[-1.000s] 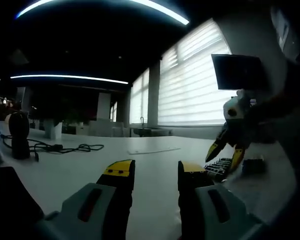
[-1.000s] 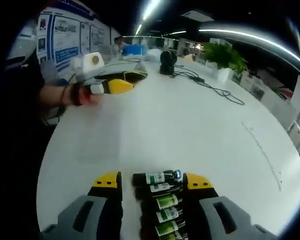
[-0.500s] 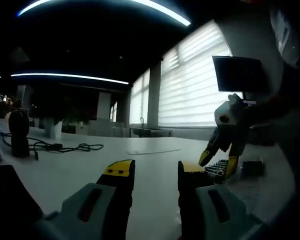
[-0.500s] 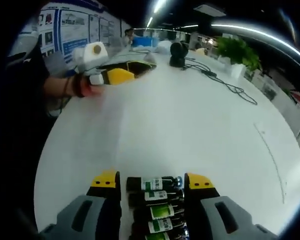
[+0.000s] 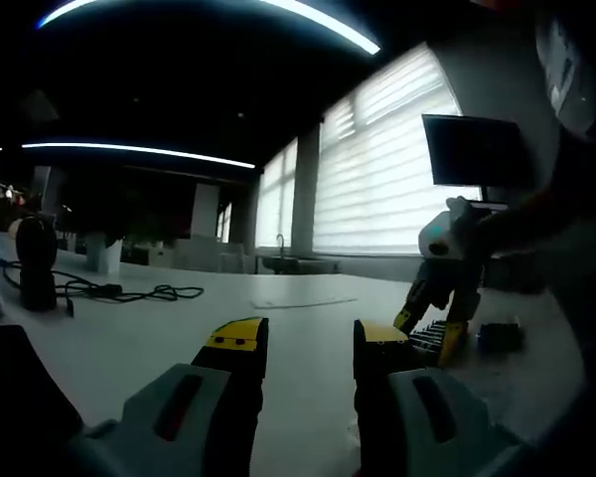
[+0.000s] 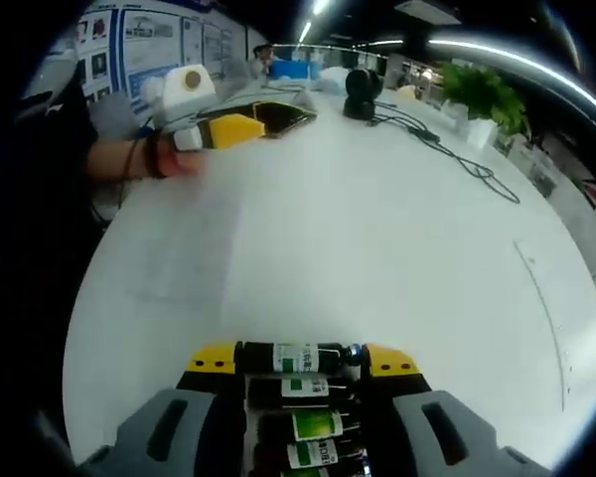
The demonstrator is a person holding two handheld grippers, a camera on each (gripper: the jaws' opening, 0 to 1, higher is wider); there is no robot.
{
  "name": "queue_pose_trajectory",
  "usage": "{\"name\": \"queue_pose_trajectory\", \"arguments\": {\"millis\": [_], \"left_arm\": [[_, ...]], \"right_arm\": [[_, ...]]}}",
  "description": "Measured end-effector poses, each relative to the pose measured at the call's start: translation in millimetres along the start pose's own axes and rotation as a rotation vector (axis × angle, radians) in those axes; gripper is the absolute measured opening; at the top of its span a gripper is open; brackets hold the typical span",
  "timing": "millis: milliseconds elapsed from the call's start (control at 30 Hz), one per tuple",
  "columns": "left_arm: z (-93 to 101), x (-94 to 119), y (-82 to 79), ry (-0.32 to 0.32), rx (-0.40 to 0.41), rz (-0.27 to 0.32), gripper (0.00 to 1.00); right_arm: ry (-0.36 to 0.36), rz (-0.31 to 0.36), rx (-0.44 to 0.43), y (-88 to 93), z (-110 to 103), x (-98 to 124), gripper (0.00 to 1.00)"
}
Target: Grip medicine bottles put into box
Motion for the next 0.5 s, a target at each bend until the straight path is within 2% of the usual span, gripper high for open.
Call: {"name": "queue_pose_trajectory", "arguments": {"millis": [300,500], "left_arm": [[0.6,0,0.0,0.0,-0.005,-0.004,0.27],[0.7,0,0.3,-0.004,-0.012,-0.006,0.27]], "right_arm": [[0.003,0.045,0.001,-6.5,-7,10,0.41],[0.0,0.032,0.018,-3.3,-12,11,0.4]]}}
Point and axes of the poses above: the point that each gripper's makers call its tool centre point, and the gripper's own axes: x roughly backward along the fingers, z roughly to its right, y roughly out of its underside, the point moved 9 cm from there along x, roughly backward along the fingers, and after that the axes turned 13 degrees about -x, right-handed, at the moved point
